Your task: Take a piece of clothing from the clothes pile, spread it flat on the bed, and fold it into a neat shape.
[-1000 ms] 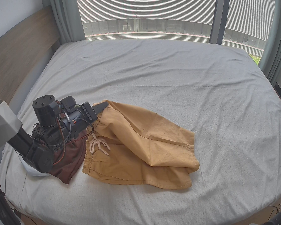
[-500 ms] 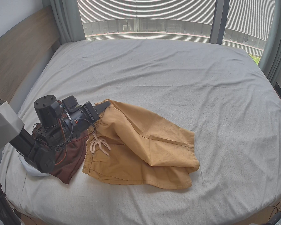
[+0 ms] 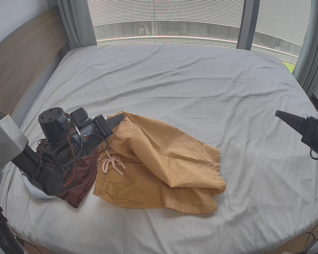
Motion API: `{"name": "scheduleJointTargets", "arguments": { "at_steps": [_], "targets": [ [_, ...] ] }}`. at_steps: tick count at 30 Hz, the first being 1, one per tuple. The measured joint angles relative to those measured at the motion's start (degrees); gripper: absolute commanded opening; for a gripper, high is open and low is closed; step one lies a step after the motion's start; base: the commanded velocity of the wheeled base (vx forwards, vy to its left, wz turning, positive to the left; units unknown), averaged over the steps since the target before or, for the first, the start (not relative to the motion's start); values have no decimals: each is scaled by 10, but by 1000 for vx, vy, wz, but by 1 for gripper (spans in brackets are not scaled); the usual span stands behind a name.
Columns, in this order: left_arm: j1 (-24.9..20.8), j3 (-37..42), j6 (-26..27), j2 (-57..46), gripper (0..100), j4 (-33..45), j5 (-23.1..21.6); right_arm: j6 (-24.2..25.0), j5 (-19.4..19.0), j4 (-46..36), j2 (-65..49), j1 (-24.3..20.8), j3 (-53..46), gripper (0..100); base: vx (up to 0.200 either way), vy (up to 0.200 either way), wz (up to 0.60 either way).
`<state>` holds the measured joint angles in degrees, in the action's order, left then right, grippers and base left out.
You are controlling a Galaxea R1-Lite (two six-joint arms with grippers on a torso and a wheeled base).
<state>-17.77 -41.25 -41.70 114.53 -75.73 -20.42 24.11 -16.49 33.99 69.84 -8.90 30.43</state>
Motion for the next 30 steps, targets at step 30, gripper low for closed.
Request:
{"name": "scheduleJointTargets", "arguments": {
  "at_steps": [30],
  "targets": [
    [-1,3,-3,6,0,0,-1,59,-41,290,308,8,-51,100,0,0,0]
  ]
}}
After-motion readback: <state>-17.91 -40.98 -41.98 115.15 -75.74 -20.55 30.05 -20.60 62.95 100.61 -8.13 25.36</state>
